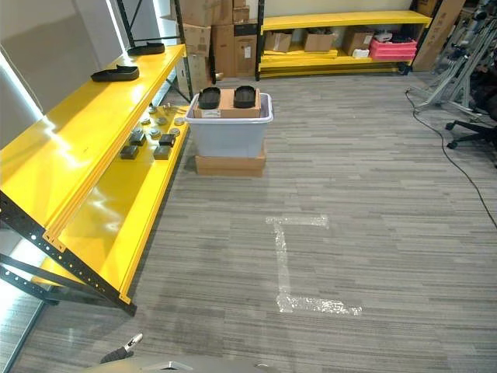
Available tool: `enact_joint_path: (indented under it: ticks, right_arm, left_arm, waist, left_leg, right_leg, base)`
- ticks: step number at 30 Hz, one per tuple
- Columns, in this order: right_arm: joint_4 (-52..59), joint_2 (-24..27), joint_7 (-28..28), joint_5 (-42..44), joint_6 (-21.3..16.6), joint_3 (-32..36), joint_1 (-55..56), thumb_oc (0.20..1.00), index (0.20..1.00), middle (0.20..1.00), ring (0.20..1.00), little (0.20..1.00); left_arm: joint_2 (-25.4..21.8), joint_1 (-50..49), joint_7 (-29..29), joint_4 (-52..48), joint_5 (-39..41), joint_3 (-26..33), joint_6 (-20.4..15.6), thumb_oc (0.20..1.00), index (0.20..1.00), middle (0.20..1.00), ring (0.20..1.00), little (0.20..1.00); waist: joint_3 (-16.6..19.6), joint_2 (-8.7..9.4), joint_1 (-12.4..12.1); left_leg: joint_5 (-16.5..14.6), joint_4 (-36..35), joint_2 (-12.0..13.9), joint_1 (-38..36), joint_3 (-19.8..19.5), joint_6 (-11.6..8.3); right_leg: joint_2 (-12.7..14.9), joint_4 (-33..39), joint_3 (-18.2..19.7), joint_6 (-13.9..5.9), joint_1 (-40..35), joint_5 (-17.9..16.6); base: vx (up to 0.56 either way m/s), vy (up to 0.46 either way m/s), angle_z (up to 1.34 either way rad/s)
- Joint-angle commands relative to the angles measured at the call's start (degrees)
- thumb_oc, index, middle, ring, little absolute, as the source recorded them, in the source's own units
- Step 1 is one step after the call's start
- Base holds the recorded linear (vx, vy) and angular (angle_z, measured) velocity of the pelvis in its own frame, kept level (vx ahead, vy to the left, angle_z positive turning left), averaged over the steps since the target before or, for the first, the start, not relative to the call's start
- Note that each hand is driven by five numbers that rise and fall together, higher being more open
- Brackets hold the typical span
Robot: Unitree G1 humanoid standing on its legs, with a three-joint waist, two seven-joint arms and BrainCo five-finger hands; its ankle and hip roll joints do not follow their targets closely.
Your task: Move parts from the plastic box to the shelf.
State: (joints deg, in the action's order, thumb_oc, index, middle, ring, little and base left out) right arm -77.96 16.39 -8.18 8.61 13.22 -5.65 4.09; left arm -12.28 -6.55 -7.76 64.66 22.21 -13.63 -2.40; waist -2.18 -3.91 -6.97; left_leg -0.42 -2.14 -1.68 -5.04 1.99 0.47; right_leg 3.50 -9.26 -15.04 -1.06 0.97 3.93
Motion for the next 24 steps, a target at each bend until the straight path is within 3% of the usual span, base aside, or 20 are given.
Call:
enact_joint_path:
  ticks: [1, 8, 24]
  right_arm:
    - [-3.9, -0.5, -0.9, -1.4, -0.4, -2.3, -1.1, 1.000, 1.000, 1.000, 1.000, 1.000]
    - [-3.7, -0.4, -1.1, -2.0, -0.8, -2.7, -1.2, 1.000, 1.000, 1.000, 1.000, 1.000]
    - [-4.3, -0.8, -1.3, -3.1, -1.1, -2.5, -1.0, 1.000, 1.000, 1.000, 1.000, 1.000]
  left_arm:
    - [-0.7, 2.3, 0.6, 1.0, -2.3, 1.0, -1.1, 1.000, 1.000, 1.000, 1.000, 1.000]
    - [-0.8, 2.7, 5.1, 1.5, -2.8, 1.6, -1.0, 1.000, 1.000, 1.000, 1.000, 1.000]
    - [0.3, 3.1, 5.4, 3.7, 1.0, 3.7, 3.1, 1.000, 1.000, 1.000, 1.000, 1.000]
  waist:
    - [0.1, 2.93, -0.9]
    - [0.1, 3.11, -0.9]
    - [0.3, 3.48, -0.7]
  left_leg:
    - [-0.6, -2.0, -0.2, -0.3, 4.7, -0.81]
    - [-0.7, -1.8, -0.3, -0.3, 4.7, -0.73]
    - [-1.1, -1.6, -0.5, -0.7, 4.6, -0.57]
  right_leg:
    - [4.4, 14.3, 0.3, -8.23, -6.9, -7.8]
    - [4.4, 14.3, 0.6, -8.16, -6.8, -7.9]
    - [4.6, 14.3, 0.9, -8.19, -7.3, -8.0]
  base:
    - [0.00, 0.000, 0.00]
    - [0.00, 0.000, 0.00]
    - [0.00, 0.000, 0.00]
